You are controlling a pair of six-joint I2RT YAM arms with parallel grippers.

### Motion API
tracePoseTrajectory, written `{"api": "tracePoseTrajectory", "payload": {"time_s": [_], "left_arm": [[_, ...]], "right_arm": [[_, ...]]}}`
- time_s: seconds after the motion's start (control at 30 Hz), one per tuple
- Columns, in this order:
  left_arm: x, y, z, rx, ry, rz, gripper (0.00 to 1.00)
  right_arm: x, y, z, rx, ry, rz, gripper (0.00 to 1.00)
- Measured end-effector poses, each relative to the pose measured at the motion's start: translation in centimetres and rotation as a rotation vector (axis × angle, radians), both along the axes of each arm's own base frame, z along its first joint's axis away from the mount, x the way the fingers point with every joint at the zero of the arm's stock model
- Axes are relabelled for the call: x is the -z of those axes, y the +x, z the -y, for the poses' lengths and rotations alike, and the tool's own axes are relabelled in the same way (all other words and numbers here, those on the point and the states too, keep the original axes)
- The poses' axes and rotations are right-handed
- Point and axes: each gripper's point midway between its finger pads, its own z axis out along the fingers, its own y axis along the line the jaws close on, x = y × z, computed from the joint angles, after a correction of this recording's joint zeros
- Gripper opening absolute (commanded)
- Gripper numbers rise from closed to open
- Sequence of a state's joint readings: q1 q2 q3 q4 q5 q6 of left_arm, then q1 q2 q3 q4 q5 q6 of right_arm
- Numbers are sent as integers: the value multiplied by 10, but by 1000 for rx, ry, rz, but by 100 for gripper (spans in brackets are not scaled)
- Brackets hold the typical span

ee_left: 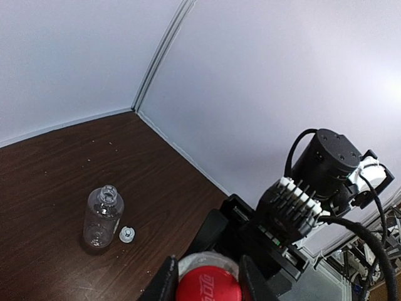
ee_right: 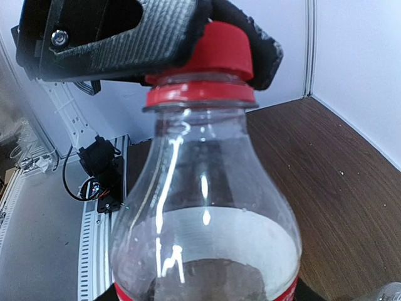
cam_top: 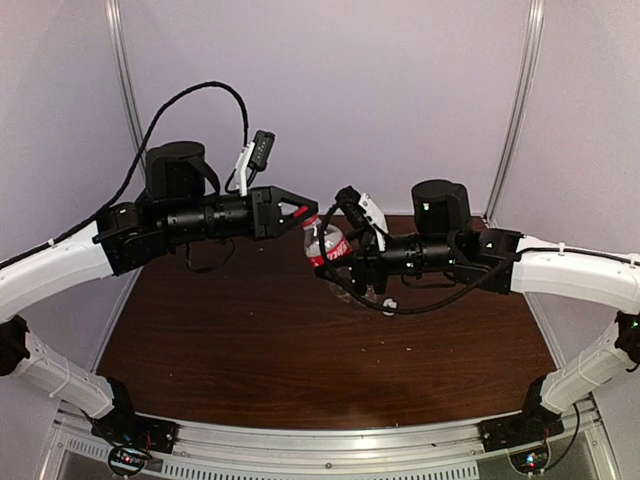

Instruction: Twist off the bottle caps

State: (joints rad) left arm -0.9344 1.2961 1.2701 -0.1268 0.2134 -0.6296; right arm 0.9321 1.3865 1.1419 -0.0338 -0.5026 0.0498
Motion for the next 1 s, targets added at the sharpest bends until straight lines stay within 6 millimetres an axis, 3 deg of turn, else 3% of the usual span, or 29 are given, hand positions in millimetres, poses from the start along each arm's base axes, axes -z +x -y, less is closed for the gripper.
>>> {"api": "tracePoseTrajectory", "payload": {"time_s": [0.37, 0.63, 0.8, 1.0], "left_arm": [[-2, 6, -9, -39, 7, 10, 62], [-22, -3, -32, -24, 1, 117, 85], [-35, -21, -40, 55, -1, 225, 89], [-39, -50, -34, 228, 4, 329, 84]], "right_arm": [[2, 12, 6, 46, -4, -8, 37], [2, 2, 7, -5, 8, -21, 37], [-1, -9, 6, -66, 22, -30, 37], [-10, -31, 2, -200, 63, -45, 37]]}}
